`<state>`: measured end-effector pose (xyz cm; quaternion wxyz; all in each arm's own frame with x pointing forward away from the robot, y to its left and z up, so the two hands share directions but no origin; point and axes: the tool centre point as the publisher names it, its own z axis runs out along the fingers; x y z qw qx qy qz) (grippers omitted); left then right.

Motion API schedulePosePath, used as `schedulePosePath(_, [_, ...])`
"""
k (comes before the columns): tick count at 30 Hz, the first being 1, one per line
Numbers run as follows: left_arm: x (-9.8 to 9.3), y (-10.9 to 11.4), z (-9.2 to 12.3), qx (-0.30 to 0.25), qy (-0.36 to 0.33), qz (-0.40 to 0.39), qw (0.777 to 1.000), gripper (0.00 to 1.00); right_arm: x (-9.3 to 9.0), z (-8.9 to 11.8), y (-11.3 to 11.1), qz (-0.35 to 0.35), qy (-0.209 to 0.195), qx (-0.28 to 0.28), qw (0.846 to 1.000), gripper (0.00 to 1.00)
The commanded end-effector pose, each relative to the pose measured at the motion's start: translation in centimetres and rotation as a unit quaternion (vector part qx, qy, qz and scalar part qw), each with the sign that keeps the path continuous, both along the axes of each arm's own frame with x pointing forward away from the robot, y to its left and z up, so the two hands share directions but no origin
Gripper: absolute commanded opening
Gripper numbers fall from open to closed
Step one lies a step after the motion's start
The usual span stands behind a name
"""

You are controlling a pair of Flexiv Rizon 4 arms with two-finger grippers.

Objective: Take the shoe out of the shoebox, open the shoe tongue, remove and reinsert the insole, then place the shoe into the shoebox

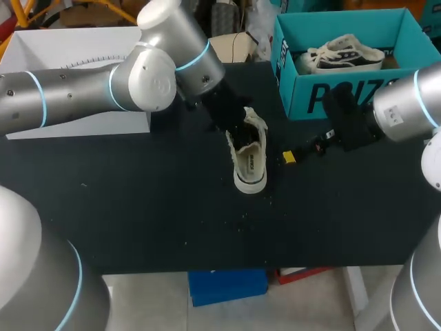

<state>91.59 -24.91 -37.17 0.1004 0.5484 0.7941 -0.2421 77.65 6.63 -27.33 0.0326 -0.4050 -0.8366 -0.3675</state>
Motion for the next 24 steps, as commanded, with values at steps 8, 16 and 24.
schedulePosePath(8, [-1.9,1.5,6.9,0.021,-0.019,-0.046,0.999,0.20,0.0,0.0,0.1,0.000,0.001,-0.002,1.000,1.00])
schedulePosePath(16, [-2.4,3.9,9.5,0.088,-0.098,-0.088,0.987,0.42,0.0,0.0,0.1,0.000,0.001,-0.002,1.000,1.00])
schedulePosePath(24, [-1.4,4.9,6.3,0.141,-0.122,-0.096,0.978,0.43,0.0,0.0,0.1,0.000,0.001,-0.002,1.000,1.00])
